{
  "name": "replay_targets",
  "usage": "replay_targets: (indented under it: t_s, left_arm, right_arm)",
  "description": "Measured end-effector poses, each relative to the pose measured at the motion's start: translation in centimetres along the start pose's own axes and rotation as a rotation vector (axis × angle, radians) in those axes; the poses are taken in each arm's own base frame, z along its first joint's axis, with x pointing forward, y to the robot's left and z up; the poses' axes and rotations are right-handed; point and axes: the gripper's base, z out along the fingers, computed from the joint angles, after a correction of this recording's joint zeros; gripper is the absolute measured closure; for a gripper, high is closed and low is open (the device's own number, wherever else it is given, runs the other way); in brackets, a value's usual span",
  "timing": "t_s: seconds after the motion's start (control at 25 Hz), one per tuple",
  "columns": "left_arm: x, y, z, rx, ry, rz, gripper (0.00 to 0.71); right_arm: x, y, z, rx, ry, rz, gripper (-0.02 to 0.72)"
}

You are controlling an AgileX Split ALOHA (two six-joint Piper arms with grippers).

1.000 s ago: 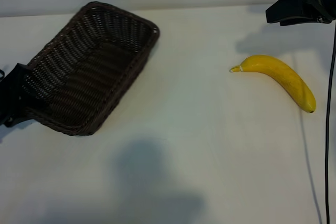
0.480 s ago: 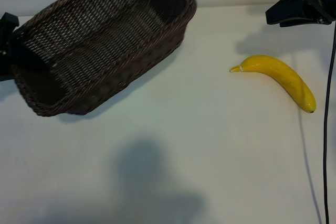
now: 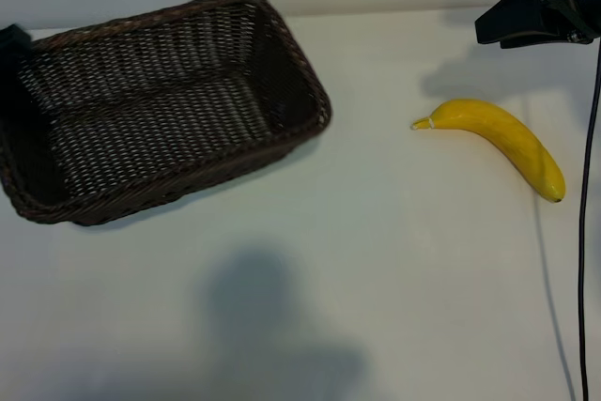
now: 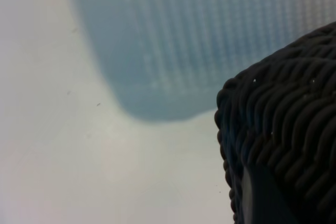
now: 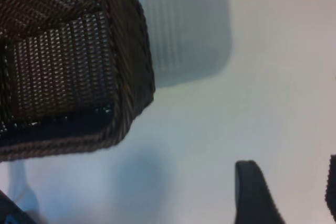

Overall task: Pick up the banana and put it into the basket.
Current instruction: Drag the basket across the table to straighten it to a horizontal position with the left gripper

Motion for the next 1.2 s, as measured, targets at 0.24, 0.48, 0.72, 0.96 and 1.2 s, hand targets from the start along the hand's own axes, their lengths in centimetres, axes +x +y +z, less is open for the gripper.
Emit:
replay_targets:
  t_s: [0.24,0.48,0.72,0.96,1.2]
  left_arm:
    - [-3.2,-4.4,2.6,-0.015,0.030,0.123,0.422]
    - [-6.7,-8.1,5.9,-0.008,0.036,0.231,0.422]
    - [-7.8,-8.3,10.2,-0.011,0.119,0.268,0.422]
    - [-7.9,-8.6,11.7,0.082,0.149,0.307,0.422]
    - [-7.9,-9.0,11.9,0.130,0.152,0.299,0.422]
  right_arm:
    - [0.0,0.0,0.0,0.000,0.001,0.000,0.340]
    - [0.0,0.0,0.0,0.000,0.001,0.000,0.340]
    - [0.0,0.0,0.0,0.000,0.001,-0.001,0.340]
    - [0.0,0.0,0.0,0.001,-0.001,-0.004,0.340]
    - [0.0,0.0,0.0,0.001,-0.002,-0.004,0.340]
